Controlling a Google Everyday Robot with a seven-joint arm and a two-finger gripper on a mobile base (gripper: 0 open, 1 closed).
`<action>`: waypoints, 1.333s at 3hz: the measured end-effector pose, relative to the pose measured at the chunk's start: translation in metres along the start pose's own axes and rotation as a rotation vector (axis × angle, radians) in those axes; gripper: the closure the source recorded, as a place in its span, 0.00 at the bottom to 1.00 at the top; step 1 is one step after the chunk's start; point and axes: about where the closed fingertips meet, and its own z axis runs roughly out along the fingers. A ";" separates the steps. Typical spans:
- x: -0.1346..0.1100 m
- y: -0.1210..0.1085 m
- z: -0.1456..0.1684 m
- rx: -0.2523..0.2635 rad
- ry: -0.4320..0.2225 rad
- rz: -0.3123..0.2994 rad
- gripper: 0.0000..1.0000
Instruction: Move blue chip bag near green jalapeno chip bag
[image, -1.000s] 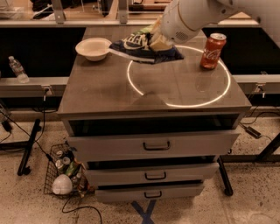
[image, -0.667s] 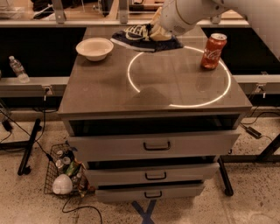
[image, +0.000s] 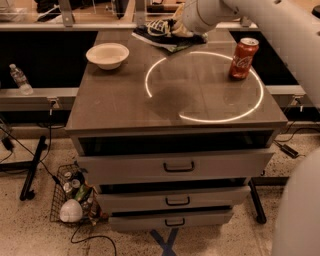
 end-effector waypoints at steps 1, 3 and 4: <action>0.022 -0.014 0.020 0.044 0.012 0.018 1.00; 0.072 -0.019 0.066 0.044 0.075 0.097 0.83; 0.095 -0.013 0.090 0.017 0.104 0.160 0.51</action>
Offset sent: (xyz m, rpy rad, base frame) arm 0.0984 -0.0489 -0.0491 0.0610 0.0023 -0.1638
